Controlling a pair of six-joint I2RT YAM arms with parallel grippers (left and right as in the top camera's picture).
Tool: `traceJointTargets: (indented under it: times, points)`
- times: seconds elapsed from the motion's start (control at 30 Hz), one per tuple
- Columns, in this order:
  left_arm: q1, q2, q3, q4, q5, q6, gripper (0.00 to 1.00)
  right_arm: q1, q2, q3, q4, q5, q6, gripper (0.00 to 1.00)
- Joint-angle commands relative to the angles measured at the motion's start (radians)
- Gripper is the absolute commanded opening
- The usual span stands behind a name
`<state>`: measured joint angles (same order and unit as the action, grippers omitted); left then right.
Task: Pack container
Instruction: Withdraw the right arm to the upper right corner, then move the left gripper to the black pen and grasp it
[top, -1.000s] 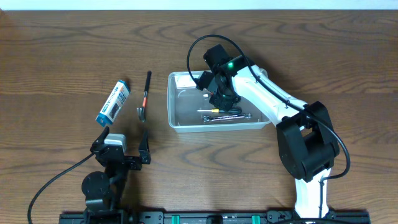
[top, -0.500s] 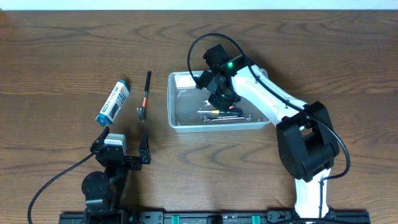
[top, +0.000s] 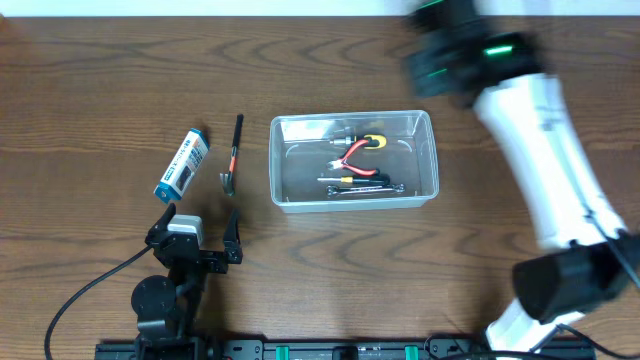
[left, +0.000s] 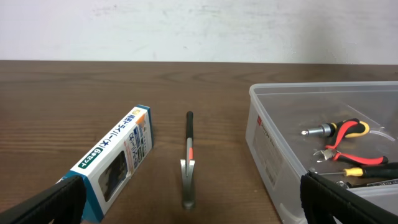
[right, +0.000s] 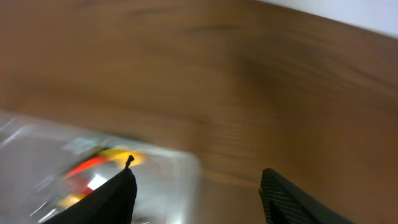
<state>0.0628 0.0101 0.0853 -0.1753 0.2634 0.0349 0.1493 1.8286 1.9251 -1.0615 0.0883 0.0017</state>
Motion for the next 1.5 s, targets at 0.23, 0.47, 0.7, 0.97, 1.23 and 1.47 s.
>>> traceJointTargets:
  times: [0.23, 0.47, 0.7, 0.97, 1.23, 1.47]
  points:
    - [0.003, -0.006, -0.013, -0.006, 0.013, 0.017, 0.98, -0.405, 0.041, -0.011, -0.1, -0.041, -0.036, 0.73]
    - [0.003, -0.006, -0.013, -0.006, 0.013, 0.017, 0.98, -0.396, 0.042, -0.011, -0.102, -0.043, -0.085, 0.99]
    - [0.003, -0.006, -0.013, -0.006, 0.013, 0.017, 0.98, -0.361, 0.042, -0.011, -0.105, -0.12, -0.085, 0.99]
    - [0.003, -0.006, -0.013, -0.006, 0.013, 0.017, 0.98, -0.345, 0.042, -0.011, -0.106, -0.121, -0.085, 0.99]
    - [0.003, -0.006, -0.013, -0.006, 0.013, 0.017, 0.98, -0.345, 0.042, -0.011, -0.106, -0.121, -0.085, 0.99]
    - [0.003, -0.006, -0.013, -0.006, 0.014, 0.017, 0.98, -0.345, 0.042, -0.011, -0.106, -0.121, -0.085, 0.99]
